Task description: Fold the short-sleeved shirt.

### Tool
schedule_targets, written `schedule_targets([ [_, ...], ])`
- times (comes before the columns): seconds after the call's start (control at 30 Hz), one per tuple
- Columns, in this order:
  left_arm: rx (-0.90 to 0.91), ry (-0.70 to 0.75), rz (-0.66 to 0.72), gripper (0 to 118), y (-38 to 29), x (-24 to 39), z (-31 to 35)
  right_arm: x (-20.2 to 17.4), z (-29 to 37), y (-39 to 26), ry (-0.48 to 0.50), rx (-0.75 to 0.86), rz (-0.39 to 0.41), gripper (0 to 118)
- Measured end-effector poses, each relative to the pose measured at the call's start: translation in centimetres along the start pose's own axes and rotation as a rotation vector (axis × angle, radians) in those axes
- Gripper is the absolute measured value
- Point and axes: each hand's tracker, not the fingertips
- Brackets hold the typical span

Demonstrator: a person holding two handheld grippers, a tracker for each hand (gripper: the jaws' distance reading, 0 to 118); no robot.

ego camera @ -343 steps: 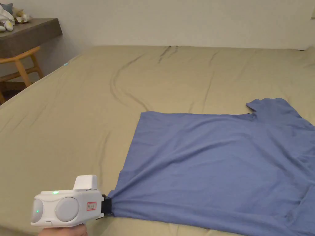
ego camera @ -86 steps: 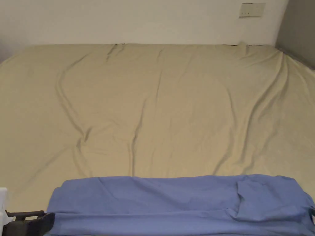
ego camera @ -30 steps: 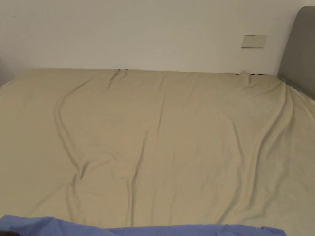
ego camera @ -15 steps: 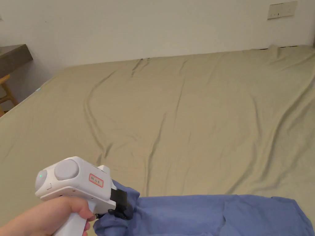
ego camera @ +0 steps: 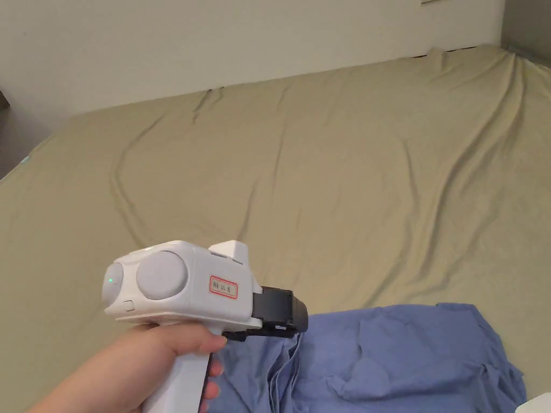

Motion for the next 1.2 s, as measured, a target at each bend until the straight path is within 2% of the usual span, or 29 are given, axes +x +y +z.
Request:
schedule_targets([
  [0.03, 0.015, 0.066, -0.033, 1, -0.5, -0.3, 0.3, -0.1, 0.2, 0.0, 0.003, 0.002, 0.004, 2],
  [0.13, -0.027, 0.302, -0.086, 0, -2.3, -2.3, -1.1, -0.3, 0.8, 0.1, 0.02, 0.002, 0.022, 2],
  [0.23, -0.143, 0.396, -0.103, 0, -3.6, -3.8, -5.3, -0.3, 0.9, 0.2, 0.01, 0.001, 0.028, 2],
  [0.37, -0.189, 0.288, -0.031, 0, -4.1, -1.8, -9.9, -0.1, 0.6, 0.4, -0.039, -0.021, 0.048, 2],
  [0.5, -0.236, 0.221, -0.146, 0, -5.5, 3.0, -13.4, 0.2, 1.4, 0.7, -0.067, -0.019, 0.037, 2],
  [0.53, -0.209, 0.191, -0.144, 0, -5.2, 3.8, -13.6, 0.3, 1.6, 0.8, -0.073, -0.016, 0.033, 2],
  [0.63, -0.175, -0.053, -0.029, 0, -3.3, 3.8, -12.3, -0.3, 1.8, 1.1, -0.095, -0.015, 0.034, 2],
  [0.67, -0.138, -0.112, -0.033, 0, -3.0, 3.9, -11.0, -0.5, 1.9, 1.1, -0.097, -0.02, 0.037, 2],
  [0.73, -0.06, -0.126, -0.114, 0, -3.0, 3.6, -7.7, -1.1, 2.0, 1.1, -0.1, -0.028, 0.05, 2],
  [0.83, 0.031, -0.129, -0.123, 0, -3.5, -0.4, -1.6, -1.8, 2.1, 1.0, -0.086, -0.046, 0.061, 2],
  [0.9, 0.081, -0.136, -0.067, 0, -4.2, -5.1, 1.8, -2.2, 1.9, 1.0, -0.091, -0.055, 0.059, 2],
  [0.97, 0.114, -0.08, 0.04, 1, -4.9, -10.9, 3.4, -2.7, 1.5, 1.0, -0.101, -0.073, 0.061, 2],
  [1.0, 0.13, -0.059, 0.1, 11, -5.3, -13.5, 3.7, -2.9, 1.4, 1.1, -0.104, -0.08, 0.063, 2],
  [1.03, 0.138, -0.055, 0.173, 30, -5.6, -16.6, 3.5, -3.2, 1.3, 1.1, -0.107, -0.086, 0.067, 2],
  [1.07, 0.121, -0.074, 0.249, 58, -6.1, -19.4, 2.9, -3.5, 1.2, 1.2, -0.108, -0.09, 0.072, 2],
  [1.1, 0.094, -0.117, 0.3, 68, -6.6, -21.5, 2.3, -3.8, 1.1, 1.3, -0.109, -0.095, 0.077, 2],
  [1.17, 0.054, -0.289, 0.367, 85, -7.8, -24.5, 0.3, -4.4, 1.1, 1.5, -0.114, -0.101, 0.084, 2],
  [1.2, 0.049, -0.349, 0.393, 113, -8.3, -25.5, -0.8, -4.6, 1.1, 1.7, -0.116, -0.103, 0.085, 2],
])
